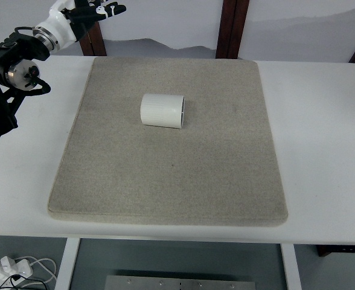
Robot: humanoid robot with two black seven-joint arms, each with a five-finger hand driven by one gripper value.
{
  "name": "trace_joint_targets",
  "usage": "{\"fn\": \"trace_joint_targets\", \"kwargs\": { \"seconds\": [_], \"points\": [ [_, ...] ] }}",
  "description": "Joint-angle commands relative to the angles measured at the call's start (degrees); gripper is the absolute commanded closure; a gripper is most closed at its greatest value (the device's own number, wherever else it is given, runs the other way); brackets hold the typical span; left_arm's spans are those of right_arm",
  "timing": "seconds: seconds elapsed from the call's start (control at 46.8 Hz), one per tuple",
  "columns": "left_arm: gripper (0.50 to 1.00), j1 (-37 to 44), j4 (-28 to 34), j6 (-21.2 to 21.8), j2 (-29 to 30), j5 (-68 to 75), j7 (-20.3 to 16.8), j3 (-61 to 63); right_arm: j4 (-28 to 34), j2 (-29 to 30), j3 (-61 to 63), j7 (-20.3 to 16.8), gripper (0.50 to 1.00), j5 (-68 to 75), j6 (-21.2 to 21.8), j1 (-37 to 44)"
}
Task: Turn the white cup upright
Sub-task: 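Move the left hand over the mat toward the white mug lying on its side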
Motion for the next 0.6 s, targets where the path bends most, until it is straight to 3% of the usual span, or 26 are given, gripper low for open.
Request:
{"fn": "trace_joint_targets", "kwargs": {
  "seconds": [0.0,0.15,0.385,0.578],
  "points": [
    [0.501,-0.37,-0.97,-0.02,0.74,5.43,-0.24,1.85,0.0,0.0,0.0,-0.01,0.548,0.0,0.0,-0.01],
    [0.501,-0.28,-6.67,-0.11,4.78,16.6,-1.04,5.02,0.0,0.0,0.0,-0.01,0.548,0.0,0.0,-0.01],
    [0.512,-1.42,-20.65,-0.29,11.2,27.24,-1.04,11.52,0.0,0.0,0.0,-0.01,0.548,0.0,0.0,-0.01],
    [0.512,-4.23,-26.28,-0.38,13.31,31.81,-0.16,18.11,0.0,0.0,0.0,-0.01,0.548,0.0,0.0,-0.01]
  ]
}}
